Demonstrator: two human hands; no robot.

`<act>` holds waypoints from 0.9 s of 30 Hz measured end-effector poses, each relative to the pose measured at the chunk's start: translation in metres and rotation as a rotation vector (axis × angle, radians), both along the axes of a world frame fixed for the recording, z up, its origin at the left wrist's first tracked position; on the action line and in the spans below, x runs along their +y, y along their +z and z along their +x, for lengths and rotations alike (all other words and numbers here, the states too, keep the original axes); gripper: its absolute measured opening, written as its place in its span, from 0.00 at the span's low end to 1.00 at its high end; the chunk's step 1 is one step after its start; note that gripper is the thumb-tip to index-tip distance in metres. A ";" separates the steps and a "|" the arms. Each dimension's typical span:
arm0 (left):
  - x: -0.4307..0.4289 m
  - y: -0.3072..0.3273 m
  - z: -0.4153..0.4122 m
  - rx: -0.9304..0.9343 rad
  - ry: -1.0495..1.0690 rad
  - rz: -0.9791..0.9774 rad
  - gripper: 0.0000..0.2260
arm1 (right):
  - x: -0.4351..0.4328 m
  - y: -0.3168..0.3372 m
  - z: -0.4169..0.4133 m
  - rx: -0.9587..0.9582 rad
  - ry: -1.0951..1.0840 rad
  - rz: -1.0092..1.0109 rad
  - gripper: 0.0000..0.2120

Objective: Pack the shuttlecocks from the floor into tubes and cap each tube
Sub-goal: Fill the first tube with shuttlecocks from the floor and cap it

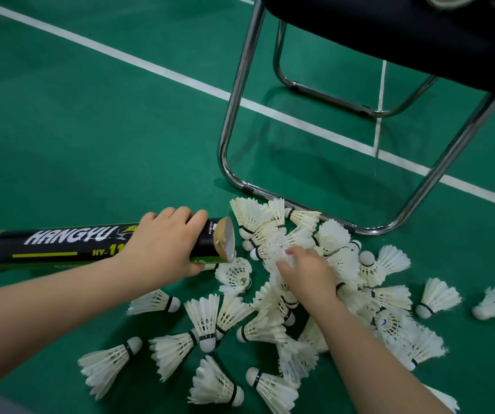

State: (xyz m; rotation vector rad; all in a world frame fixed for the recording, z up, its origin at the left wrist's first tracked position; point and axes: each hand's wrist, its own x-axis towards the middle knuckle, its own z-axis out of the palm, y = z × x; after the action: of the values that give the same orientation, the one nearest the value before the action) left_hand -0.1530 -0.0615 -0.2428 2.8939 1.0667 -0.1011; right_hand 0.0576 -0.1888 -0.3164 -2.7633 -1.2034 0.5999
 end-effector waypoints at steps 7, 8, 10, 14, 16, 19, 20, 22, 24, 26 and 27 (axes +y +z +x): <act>-0.004 0.003 0.008 -0.004 -0.008 0.007 0.31 | 0.032 0.010 -0.031 -0.122 0.155 0.139 0.14; -0.004 0.004 0.007 -0.002 -0.005 0.006 0.31 | 0.033 0.013 -0.035 -0.045 0.105 0.253 0.12; -0.003 0.003 0.004 -0.006 0.007 -0.001 0.30 | 0.031 0.022 -0.040 0.264 -0.083 0.493 0.12; -0.002 0.001 -0.001 0.005 0.043 -0.025 0.30 | 0.020 0.038 -0.044 0.619 -0.275 0.813 0.16; -0.003 0.000 -0.002 0.002 0.049 -0.039 0.30 | 0.017 0.044 -0.047 0.667 -0.267 0.877 0.17; -0.004 0.001 -0.002 -0.002 0.045 -0.049 0.30 | 0.012 0.050 -0.051 0.649 -0.255 0.924 0.15; -0.005 0.001 -0.002 -0.005 0.042 -0.052 0.30 | 0.010 0.051 -0.054 0.638 -0.237 0.921 0.15; -0.006 0.001 -0.003 0.001 0.040 -0.062 0.29 | 0.009 0.052 -0.063 0.654 -0.142 0.862 0.13; -0.009 0.000 -0.003 0.011 0.038 -0.077 0.29 | 0.007 0.053 -0.073 0.648 0.006 0.765 0.13; -0.013 0.000 -0.004 0.013 0.036 -0.096 0.30 | 0.005 0.055 -0.080 0.674 0.135 0.674 0.17; -0.015 0.000 -0.005 0.015 0.036 -0.103 0.30 | 0.004 0.059 -0.081 0.727 0.173 0.616 0.18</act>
State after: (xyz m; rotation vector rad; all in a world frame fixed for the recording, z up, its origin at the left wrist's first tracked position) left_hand -0.1584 -0.0762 -0.2427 2.7858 1.0816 -0.1706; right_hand -0.0237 -0.1850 -0.2575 -1.7182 -1.1718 0.9375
